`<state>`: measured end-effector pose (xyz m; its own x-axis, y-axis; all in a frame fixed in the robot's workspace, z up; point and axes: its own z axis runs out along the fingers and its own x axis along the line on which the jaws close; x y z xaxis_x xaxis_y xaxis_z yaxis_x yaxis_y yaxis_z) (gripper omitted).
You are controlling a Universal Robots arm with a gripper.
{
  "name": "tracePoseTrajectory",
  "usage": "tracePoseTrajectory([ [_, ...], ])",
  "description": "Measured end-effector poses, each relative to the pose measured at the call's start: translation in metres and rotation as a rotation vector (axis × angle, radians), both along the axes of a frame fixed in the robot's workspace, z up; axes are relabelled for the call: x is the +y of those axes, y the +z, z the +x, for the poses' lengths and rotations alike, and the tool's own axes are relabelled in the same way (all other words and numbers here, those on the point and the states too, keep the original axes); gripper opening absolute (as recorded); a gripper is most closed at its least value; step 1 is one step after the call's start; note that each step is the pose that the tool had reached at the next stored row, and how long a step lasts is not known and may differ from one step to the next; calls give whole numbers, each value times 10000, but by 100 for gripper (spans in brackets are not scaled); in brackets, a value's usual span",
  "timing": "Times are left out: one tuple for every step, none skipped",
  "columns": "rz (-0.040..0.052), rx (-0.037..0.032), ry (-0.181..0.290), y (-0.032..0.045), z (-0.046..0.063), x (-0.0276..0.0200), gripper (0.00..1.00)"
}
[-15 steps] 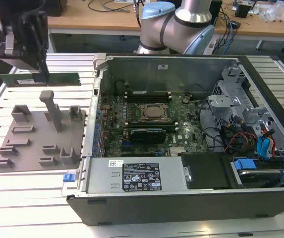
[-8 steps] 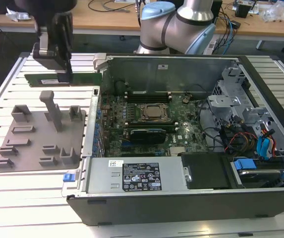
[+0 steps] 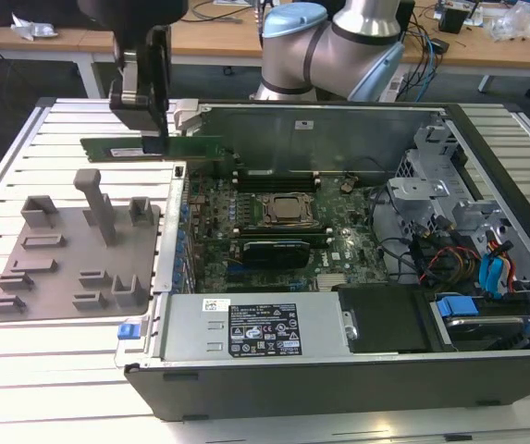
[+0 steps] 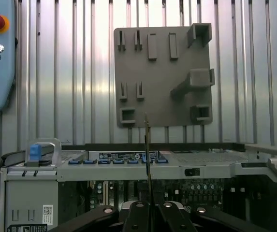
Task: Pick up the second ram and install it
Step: 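Pick up the second ram and move it above second insertion slot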
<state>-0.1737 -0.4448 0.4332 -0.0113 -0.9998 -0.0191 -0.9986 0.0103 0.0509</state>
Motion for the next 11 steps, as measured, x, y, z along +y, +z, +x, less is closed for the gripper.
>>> tracePoseTrajectory([
  [0, 1, -1, 0, 40, 0, 13],
  [-1, 3, -1, 0, 77, 1, 13],
  [-1, 6, -2, -2, 132, 2, 13],
  [0, 9, 0, -4, 170, 4, 13],
  [-1, 12, 0, -10, 204, 6, 13],
  [1, 14, -1, -30, 229, 7, 13],
  [0, 20, -1, -59, 253, 7, 13],
  [-1, 32, -2, -99, 290, 7, 13],
  [0, 37, 0, -126, 312, 7, 13],
  [0, 41, 0, -146, 335, 8, 13],
  [0, 52, 0, -168, 376, 11, 13],
])
